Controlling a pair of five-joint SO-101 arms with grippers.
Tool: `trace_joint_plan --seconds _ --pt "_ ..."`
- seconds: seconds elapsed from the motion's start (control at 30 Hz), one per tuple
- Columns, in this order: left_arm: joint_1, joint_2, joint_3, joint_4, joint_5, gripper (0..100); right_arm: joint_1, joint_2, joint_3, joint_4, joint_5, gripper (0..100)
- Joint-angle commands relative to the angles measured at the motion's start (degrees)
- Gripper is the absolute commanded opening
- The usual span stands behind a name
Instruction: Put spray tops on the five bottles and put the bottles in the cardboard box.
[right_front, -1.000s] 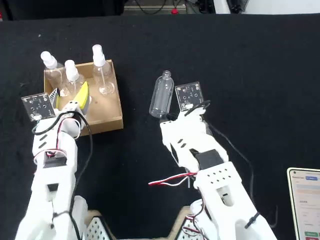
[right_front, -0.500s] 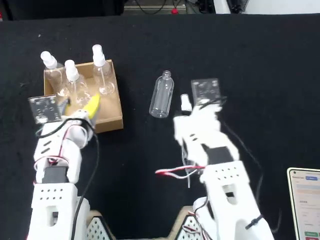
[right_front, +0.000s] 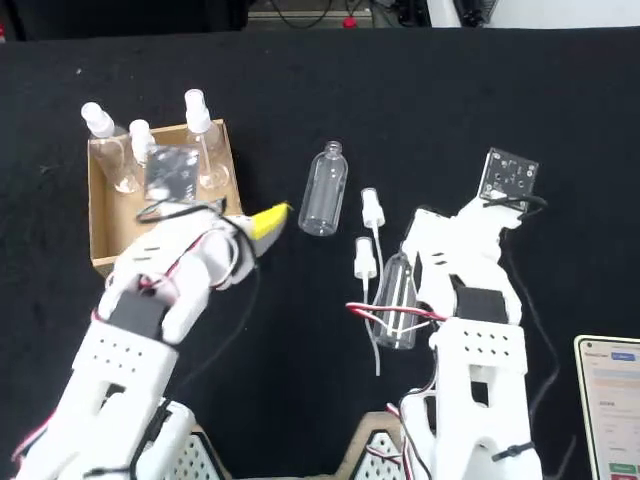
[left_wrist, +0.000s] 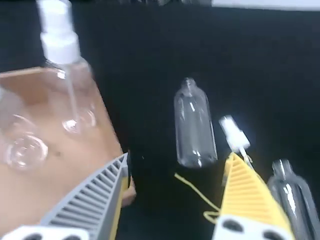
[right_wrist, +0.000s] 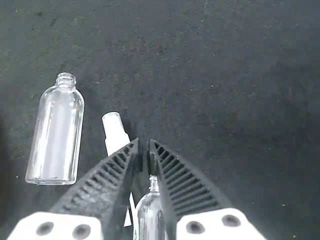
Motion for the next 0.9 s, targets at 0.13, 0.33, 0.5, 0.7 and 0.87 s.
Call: trace_joint_plan --seconds 0.13,0.33,0.5,0.7,0.87 --pt "8.57 15.38 -13.41 3.25 0.00 29 3.43 -1.27 -3.56 0.09 -0.53 2.1" --pt "10.51 23.65 -18.77 -2.99 0.09 29 8.35 -1.01 -5.41 0.09 -0.70 2.1" --pt "12.35 34.90 -31.25 4.66 0.09 29 9.14 -0.92 -5.23 -1.41 -0.70 2.1" --pt "12.44 48.70 -41.01 5.19 0.00 29 9.23 -1.19 -5.23 -1.32 -0.62 2.1" --pt "11.91 55.65 -42.86 1.93 -8.35 29 9.23 -1.19 -5.23 -1.14 -0.53 2.1"
